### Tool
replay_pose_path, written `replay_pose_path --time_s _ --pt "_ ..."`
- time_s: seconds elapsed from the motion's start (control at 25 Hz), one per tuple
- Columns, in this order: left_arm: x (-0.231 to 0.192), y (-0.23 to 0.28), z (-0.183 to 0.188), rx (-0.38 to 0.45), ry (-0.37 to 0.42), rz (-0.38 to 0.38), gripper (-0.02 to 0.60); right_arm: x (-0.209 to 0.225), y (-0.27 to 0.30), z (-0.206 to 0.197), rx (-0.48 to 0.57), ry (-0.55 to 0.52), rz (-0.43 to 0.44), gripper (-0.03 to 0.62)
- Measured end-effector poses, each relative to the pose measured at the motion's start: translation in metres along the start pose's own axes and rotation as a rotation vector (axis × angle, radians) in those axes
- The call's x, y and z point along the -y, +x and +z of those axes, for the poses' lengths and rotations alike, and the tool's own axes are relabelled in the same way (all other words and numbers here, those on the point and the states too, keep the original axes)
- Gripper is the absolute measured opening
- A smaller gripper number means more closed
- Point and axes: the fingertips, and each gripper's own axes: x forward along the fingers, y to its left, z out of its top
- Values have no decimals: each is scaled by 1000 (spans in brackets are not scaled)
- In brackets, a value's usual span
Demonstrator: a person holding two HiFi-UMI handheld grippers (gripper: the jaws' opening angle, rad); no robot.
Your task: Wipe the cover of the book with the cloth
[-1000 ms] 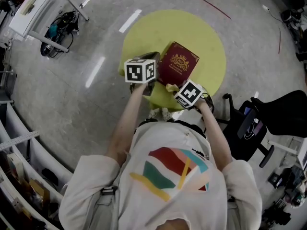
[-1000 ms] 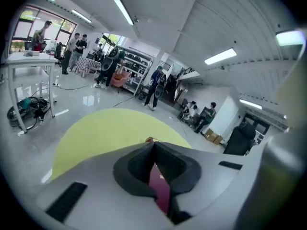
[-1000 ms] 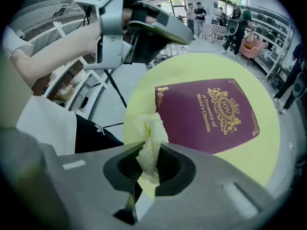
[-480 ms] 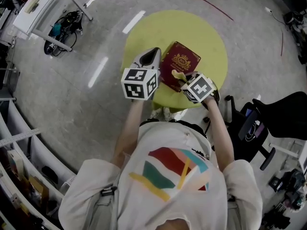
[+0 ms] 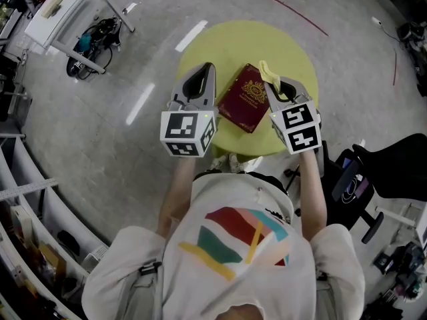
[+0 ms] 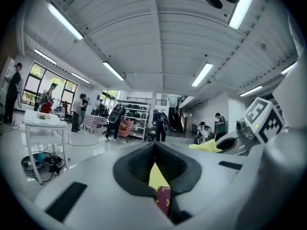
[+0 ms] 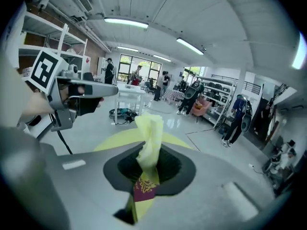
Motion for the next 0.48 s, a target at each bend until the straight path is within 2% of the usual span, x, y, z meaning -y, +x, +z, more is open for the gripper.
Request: replay_pose_path --time_s 0.12,0.24,0.36,0.48 --pt "1 0 10 25 -8 3 15 5 -8 13 33 -17 -24 28" --pt "2 -2 14 37 -8 7 15 15 -1 13 15 -37 -46 28" --pt "-1 -8 15 44 -20 18 15 26 27 -3 -62 -76 -58 28" --pt "-5 -16 12 41 -28 43 15 38 69 -31 -194 -144 -22 28"
